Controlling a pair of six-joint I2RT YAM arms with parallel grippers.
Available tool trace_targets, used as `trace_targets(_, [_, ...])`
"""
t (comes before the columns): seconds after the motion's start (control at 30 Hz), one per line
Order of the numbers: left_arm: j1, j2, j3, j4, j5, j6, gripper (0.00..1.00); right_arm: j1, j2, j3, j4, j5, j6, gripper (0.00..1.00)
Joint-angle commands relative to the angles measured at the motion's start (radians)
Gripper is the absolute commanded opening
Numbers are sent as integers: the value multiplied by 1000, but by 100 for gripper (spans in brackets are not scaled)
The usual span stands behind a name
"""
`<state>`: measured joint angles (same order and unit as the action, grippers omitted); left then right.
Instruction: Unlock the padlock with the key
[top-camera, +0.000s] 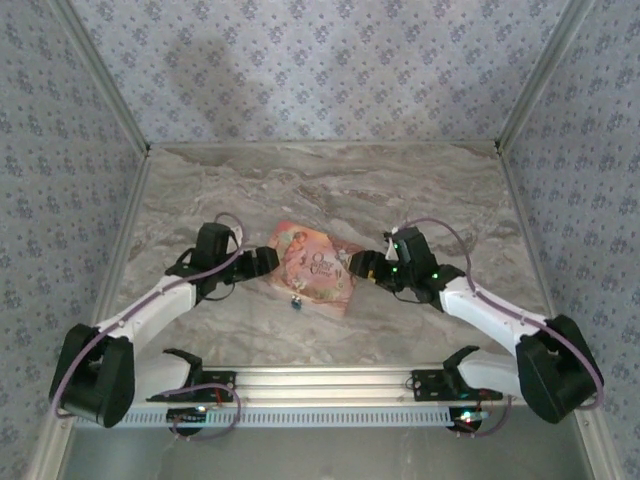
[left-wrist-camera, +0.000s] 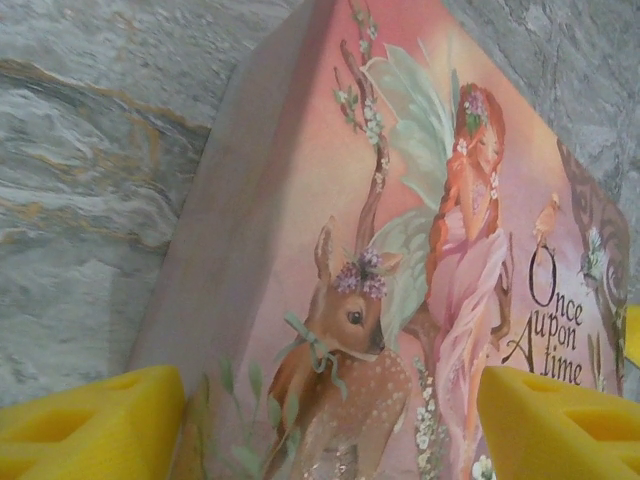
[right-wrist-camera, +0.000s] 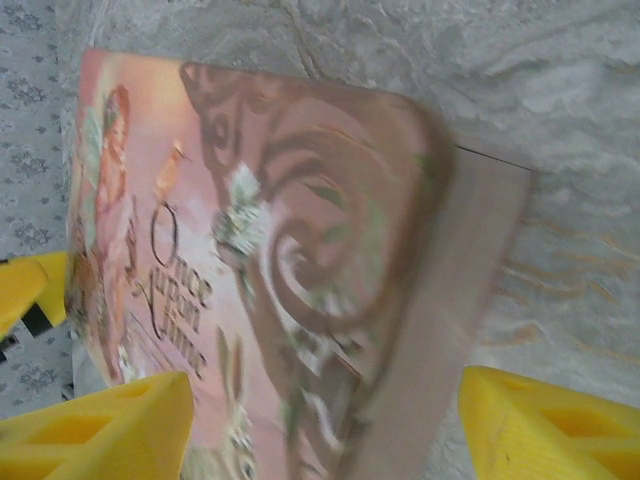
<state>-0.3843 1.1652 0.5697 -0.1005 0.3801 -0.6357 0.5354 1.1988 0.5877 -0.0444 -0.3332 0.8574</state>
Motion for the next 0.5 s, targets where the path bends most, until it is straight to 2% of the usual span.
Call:
trace_targets(0.0, [-60, 3, -18, 82, -28, -79, 76, 6, 51, 65, 24, -18, 7, 72])
trace_targets(0.2, [-152, 65, 21, 124, -107, -111, 76, -14, 163, 166, -3, -35, -41, 72])
trace_targets(0.47, [-172, 198, 127, 148, -168, -119, 76, -92, 321, 308, -22, -66, -110, 73])
